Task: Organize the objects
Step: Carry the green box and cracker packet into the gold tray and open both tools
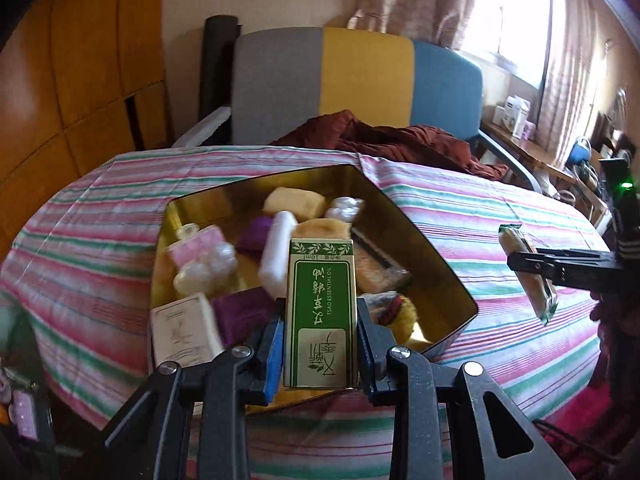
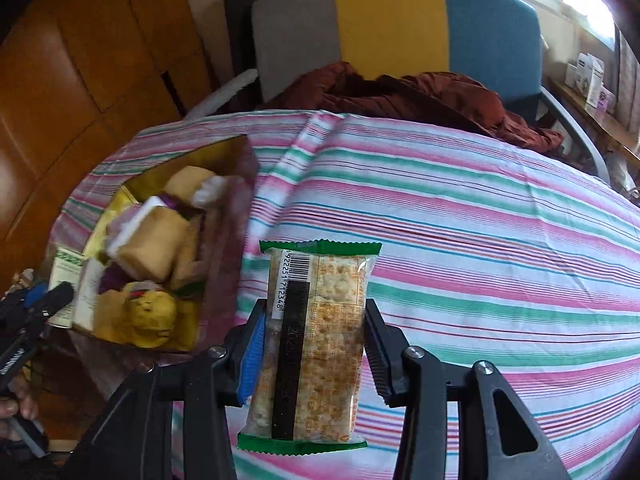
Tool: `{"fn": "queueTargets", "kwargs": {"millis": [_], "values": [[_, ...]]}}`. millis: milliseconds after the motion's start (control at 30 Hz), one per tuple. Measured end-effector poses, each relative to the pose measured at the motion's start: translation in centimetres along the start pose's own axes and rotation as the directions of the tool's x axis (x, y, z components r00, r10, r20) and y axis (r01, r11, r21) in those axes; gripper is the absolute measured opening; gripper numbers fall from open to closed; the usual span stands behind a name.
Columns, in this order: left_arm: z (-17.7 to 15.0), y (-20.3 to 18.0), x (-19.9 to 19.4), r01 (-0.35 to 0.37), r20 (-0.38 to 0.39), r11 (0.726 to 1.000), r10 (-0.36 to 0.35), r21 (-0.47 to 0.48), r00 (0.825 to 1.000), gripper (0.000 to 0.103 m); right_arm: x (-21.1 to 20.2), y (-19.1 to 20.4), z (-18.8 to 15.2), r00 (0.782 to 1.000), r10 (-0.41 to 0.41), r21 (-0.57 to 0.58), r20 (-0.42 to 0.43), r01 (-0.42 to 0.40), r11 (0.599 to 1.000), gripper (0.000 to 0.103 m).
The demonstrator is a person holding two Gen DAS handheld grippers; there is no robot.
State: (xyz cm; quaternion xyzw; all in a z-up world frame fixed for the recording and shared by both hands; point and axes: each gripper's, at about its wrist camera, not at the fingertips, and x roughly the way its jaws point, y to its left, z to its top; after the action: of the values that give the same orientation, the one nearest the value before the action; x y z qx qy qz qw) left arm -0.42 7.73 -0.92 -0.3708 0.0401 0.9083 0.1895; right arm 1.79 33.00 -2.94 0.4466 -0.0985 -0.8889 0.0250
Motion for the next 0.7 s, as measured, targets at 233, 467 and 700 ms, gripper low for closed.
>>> {"fn": "queueTargets", "kwargs": {"millis": [233,467,700], "values": [[-1.1,4.4,-0.8,-0.008,-0.014,0.994,0.007,-0.109,1.0,0.031,0.1,6.5,0.4,0.996,0.089,-0.065,0.022,-0.088,0.994,0.045],[-2.1,6.3,-1.3,0.027,-0.005,0.985,-0.028,-0.17,1.0,0.031,1.5,10.1,1.5,0.995,0.095,-0.149,0.002,-0.094,0.984,0.045],[-0.9,4.5,-0.1,0.102,-0.004,0.983,-0.104,-0.155,0.995,0.031,3.2,11.2,4.0,0.998,0.063,-0.169,0.005,-0.061,0.984,0.045]]}}
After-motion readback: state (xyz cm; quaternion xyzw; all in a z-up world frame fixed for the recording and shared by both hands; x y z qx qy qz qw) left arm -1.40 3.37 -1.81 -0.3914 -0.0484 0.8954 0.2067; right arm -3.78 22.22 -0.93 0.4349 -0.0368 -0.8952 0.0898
